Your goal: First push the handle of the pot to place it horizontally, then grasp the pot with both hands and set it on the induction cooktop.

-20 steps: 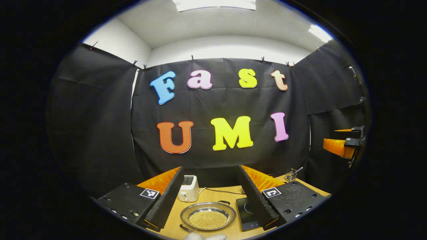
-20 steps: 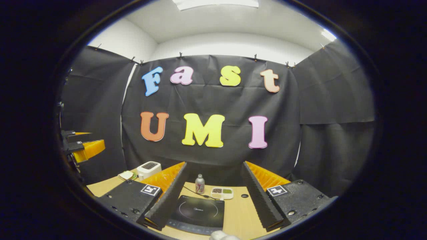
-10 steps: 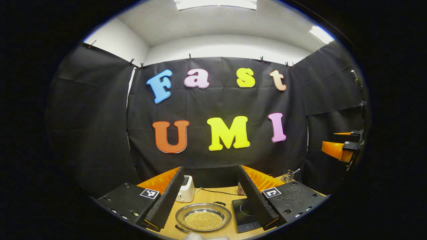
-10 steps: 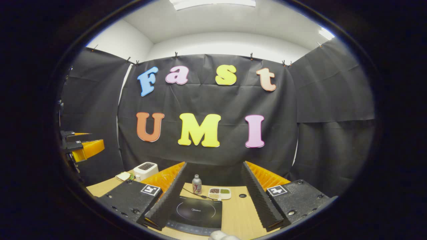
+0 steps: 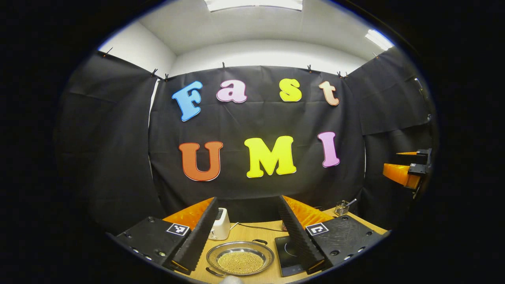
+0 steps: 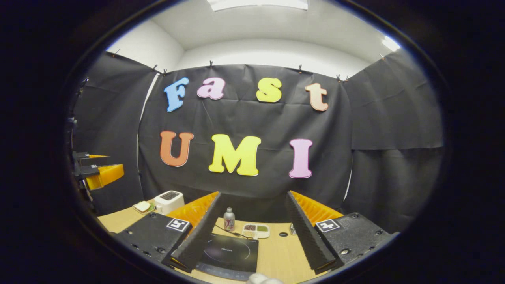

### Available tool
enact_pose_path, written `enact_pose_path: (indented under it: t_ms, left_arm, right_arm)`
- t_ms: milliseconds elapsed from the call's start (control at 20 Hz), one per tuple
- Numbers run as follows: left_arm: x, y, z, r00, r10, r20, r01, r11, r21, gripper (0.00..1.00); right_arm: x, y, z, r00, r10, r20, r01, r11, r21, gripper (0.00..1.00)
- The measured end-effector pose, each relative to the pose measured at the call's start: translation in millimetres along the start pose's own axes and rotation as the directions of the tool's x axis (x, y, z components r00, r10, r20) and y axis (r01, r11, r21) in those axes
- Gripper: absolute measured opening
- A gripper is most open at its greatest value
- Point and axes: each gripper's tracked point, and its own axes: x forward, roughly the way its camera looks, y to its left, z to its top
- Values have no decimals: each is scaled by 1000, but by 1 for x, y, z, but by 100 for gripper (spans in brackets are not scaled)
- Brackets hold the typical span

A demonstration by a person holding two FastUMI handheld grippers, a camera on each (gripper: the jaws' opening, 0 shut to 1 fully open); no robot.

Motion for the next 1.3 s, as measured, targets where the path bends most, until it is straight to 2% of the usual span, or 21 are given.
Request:
enact_pose_path:
  t_ms: [50,100,150,200,250,300,350,400,550,650,850,900,1200,1300]
  left_arm:
    - [2,-3,-3,1000,-14,-9,14,1000,-4,87]
    - [2,-11,-8,999,-48,-25,48,999,-8,72]
    - [3,-16,-12,996,-74,-39,73,997,-13,80]
    - [7,-21,-17,993,-100,-56,99,995,-17,53]
    - [8,-19,-23,993,-100,-70,99,995,-15,36]
    - [10,-20,-30,991,-104,-86,103,995,-15,31]
    - [12,-23,-39,987,-114,-114,111,993,-29,13]
    - [13,-30,-51,980,-142,-142,135,989,-56,4]
    - [15,-46,-88,945,-215,-245,191,974,-120,0]
    - [12,-54,-126,904,-249,-349,215,968,-132,0]
    - [-8,-64,-212,790,-289,-540,225,957,-182,0]
    - [-16,-66,-232,755,-298,-584,226,954,-196,0]
    - [-59,-52,-342,571,-271,-775,192,962,-196,0]
    - [-63,-43,-364,521,-265,-811,192,963,-192,0]
  right_arm:
    - [1,0,0,1000,3,1,-3,1000,-4,100]
    - [3,0,1,1000,6,4,-5,1000,-6,100]
    - [5,1,-1,1000,10,4,-10,1000,-8,100]
    - [6,2,-1,1000,16,2,-16,1000,-10,100]
    - [6,2,-3,1000,21,-2,-21,1000,-14,100]
    - [7,2,-3,1000,23,0,-23,1000,-18,100]
    - [7,1,-5,1000,24,-3,-24,999,-23,100]
    - [8,1,-7,1000,26,-8,-26,999,-27,100]
    - [7,-2,-15,999,23,-33,-24,999,-36,100]
    - [5,-4,-22,998,17,-53,-19,999,-36,100]
    - [-1,-7,-37,996,3,-93,-7,999,-46,100]
    - [-4,-8,-40,995,-2,-100,-3,999,-46,100]
    - [-16,-13,-58,989,-31,-144,27,999,-33,100]
    - [-20,-13,-60,988,-39,-147,35,999,-29,100]
